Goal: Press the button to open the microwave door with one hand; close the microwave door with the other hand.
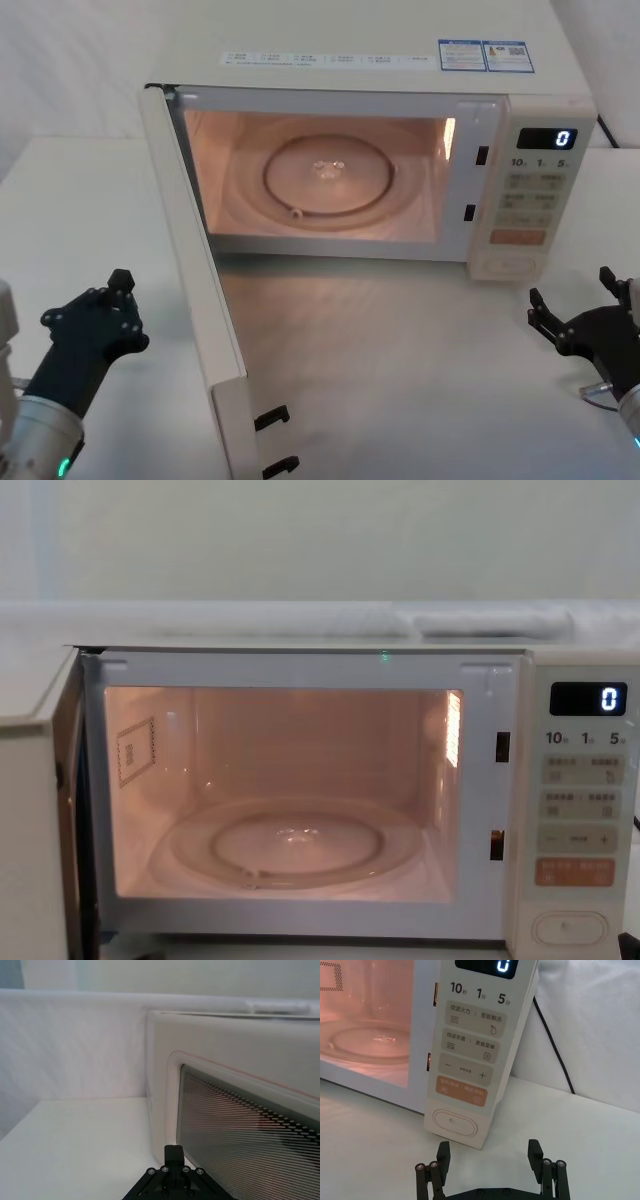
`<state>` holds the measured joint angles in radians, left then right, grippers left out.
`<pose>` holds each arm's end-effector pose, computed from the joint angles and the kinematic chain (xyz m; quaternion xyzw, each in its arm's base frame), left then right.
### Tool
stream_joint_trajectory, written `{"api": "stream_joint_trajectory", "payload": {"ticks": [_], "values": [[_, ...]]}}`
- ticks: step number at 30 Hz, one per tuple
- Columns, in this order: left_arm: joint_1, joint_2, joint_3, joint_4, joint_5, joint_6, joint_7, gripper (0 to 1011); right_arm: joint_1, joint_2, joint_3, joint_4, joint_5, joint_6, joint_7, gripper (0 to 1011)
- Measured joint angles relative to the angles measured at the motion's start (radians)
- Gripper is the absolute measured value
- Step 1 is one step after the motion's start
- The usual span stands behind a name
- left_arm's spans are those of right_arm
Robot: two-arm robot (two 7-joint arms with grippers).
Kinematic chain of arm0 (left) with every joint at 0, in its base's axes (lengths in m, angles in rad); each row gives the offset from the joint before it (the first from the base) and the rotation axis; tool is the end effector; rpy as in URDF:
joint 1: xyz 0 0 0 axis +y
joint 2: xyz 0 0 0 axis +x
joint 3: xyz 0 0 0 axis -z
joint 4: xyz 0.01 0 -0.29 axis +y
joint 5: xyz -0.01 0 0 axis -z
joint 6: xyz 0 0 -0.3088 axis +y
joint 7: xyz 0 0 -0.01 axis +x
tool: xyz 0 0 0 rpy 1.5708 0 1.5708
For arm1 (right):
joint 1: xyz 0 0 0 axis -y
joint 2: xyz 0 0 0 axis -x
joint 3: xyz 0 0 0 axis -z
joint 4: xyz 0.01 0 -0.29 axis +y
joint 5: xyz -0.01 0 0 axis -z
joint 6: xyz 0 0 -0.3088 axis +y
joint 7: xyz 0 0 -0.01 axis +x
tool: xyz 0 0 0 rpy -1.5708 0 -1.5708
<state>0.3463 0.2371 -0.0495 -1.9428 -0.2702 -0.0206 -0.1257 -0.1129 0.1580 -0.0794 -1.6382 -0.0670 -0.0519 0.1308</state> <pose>0.2325 0.0580 -0.2694 -0.0272 -0.0072 0.6456 0.7631 0.2942 -0.0180 -0.3138 -0.0794 -0.0717 -0.6171 0.7796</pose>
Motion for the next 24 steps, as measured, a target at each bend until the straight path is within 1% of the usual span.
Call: {"api": "stream_joint_trajectory", "payload": {"ticks": [5,8,11,13,14,15,18,20,22,23,24], "values": [[0.028,0.032,-0.033,-0.039,-0.042,0.012,-0.06,0,0.0,0.0,0.0,0.0,0.0,0.0,0.0,1002],[0.046,0.06,-0.054,-0.064,-0.068,0.016,-0.097,0,0.0,0.0,0.0,0.0,0.0,0.0,0.0,1002],[0.067,0.096,-0.076,-0.094,-0.1,0.017,-0.137,0,0.0,0.0,0.0,0.0,0.0,0.0,0.0,1002],[0.073,0.109,-0.084,-0.104,-0.117,0.018,-0.153,0,0.0,0.0,0.0,0.0,0.0,0.0,0.0,1002],[0.078,0.122,-0.09,-0.112,-0.13,0.018,-0.167,0,0.0,0.0,0.0,0.0,0.0,0.0,0.0,1002],[0.078,0.122,-0.09,-0.112,-0.13,0.018,-0.167,0,0.0,0.0,0.0,0.0,0.0,0.0,0.0,1002],[0.084,0.151,-0.099,-0.129,-0.158,0.018,-0.194,0,0.0,0.0,0.0,0.0,0.0,0.0,0.0,1002],[0.085,0.157,-0.1,-0.132,-0.163,0.018,-0.2,0,0.0,0.0,0.0,0.0,0.0,0.0,0.0,1002],[0.084,0.175,-0.1,-0.141,-0.172,0.017,-0.211,0,0.0,0.0,0.0,0.0,0.0,0.0,0.0,1002],[0.084,0.175,-0.1,-0.141,-0.172,0.017,-0.211,0,0.0,0.0,0.0,0.0,0.0,0.0,0.0,1002],[0.082,0.187,-0.095,-0.143,-0.179,0.017,-0.217,0,0.0,0.0,0.0,0.0,0.0,0.0,0.0,1002]]}}
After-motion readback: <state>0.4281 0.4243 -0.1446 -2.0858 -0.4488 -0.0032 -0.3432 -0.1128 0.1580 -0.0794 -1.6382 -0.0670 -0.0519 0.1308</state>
